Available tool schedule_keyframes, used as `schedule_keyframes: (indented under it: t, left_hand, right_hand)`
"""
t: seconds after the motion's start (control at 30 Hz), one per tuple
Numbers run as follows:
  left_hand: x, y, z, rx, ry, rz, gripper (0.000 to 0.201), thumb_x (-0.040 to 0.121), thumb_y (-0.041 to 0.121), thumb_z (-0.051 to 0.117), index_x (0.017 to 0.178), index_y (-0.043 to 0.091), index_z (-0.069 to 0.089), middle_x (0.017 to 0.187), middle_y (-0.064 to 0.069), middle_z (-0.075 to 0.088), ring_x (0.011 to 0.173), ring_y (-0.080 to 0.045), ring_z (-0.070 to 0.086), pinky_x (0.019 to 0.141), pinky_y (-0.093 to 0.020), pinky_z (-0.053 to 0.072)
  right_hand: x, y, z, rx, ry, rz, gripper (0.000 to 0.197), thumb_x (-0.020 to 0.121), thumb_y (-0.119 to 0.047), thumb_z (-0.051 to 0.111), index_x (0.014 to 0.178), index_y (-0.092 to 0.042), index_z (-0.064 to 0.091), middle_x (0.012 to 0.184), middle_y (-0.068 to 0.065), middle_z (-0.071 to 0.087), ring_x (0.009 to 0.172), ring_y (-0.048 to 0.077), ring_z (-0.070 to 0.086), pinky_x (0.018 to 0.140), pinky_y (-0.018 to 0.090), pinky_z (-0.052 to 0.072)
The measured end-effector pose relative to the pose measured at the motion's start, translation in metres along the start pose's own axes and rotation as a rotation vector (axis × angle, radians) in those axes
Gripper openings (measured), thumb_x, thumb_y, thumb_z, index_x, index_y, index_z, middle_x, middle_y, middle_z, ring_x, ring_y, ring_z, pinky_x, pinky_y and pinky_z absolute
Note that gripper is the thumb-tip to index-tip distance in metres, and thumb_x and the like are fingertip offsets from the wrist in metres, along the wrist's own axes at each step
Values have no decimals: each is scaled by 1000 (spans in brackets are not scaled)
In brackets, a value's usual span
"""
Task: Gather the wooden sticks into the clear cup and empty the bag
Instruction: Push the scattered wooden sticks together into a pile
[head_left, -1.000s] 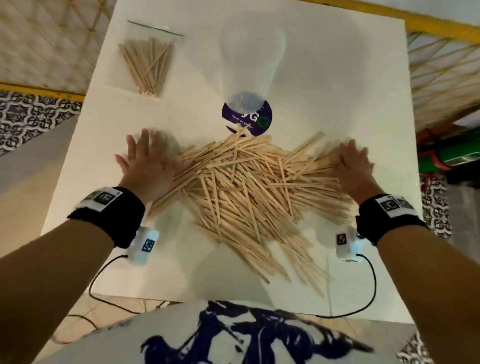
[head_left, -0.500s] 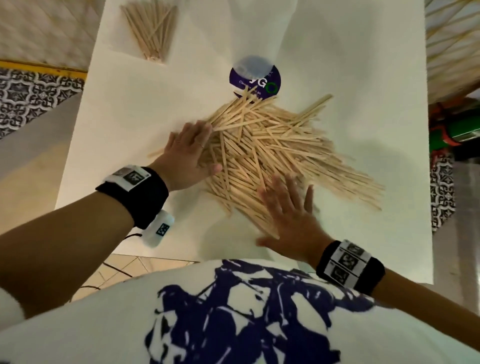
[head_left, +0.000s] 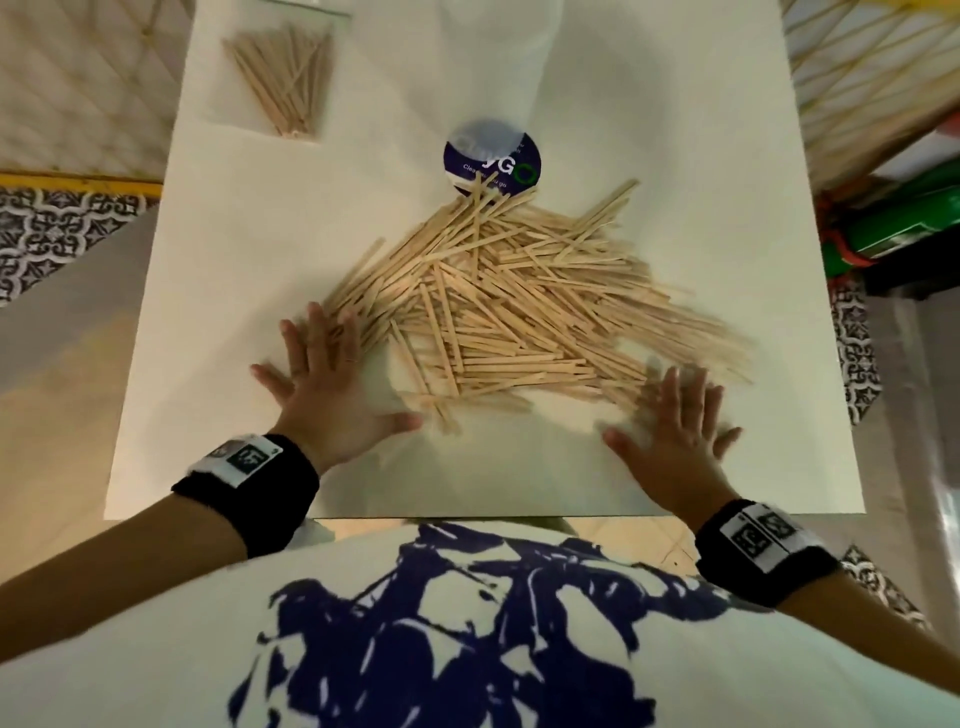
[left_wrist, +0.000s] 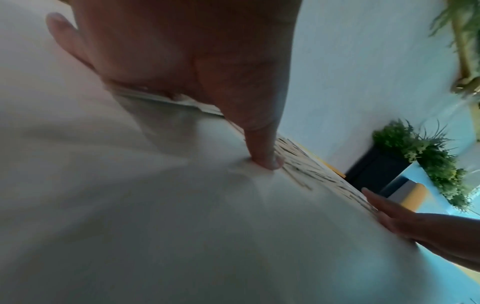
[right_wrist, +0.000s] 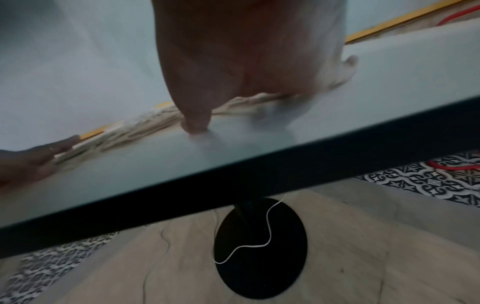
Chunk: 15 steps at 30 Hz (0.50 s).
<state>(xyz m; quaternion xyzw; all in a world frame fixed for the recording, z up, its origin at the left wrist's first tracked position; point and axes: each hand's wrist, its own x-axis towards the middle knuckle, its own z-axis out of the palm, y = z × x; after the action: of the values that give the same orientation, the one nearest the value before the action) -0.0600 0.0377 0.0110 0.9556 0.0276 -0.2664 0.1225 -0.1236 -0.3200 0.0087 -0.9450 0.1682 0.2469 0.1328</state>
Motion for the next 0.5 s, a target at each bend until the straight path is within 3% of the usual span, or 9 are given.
schedule_keyframes:
  t: [0.1,0.27,0.37,0.43,0.5]
  left_hand:
    - [11,14,0,-10,39,99,138,45,98,41,146,28,-23,154,-6,-32,138,-35,-34,104,-69,-16]
    - [37,45,-11,35,44,198,134,50,92,49,147,31,-21,156,-7,-29,139,-35,-31,101,-67,-19]
    - [52,49,-29,80,28,229,136,52,84,60,148,29,-18,157,-9,-26,140,-36,-29,102,-65,-19]
    - [66,46,-43,34,49,151,129,60,82,58,149,26,-17,157,-11,-23,142,-38,-25,106,-65,-14]
    - [79,45,-56,-77,120,-24,112,73,80,45,151,19,-8,159,-15,-7,145,-39,-9,111,-62,-5]
  right_hand:
    - [26,-22,-1,-3,73,-103,99,79,-81,26,149,-27,-19,158,5,-29,143,30,-29,112,66,-11]
    - [58,-62,-18,-12,84,-219,96,85,-55,55,152,-24,-8,160,13,-16,146,38,-14,115,60,-2]
    - [83,-66,-59,-70,133,-260,80,82,-29,59,150,-18,18,158,18,12,145,39,11,118,54,15]
    - [112,-69,-93,-50,173,-312,70,80,-25,57,146,-19,32,155,15,25,142,36,21,117,50,22]
    - [148,-78,-116,-158,146,-407,77,79,-42,54,148,-19,29,159,12,20,146,35,16,119,49,18]
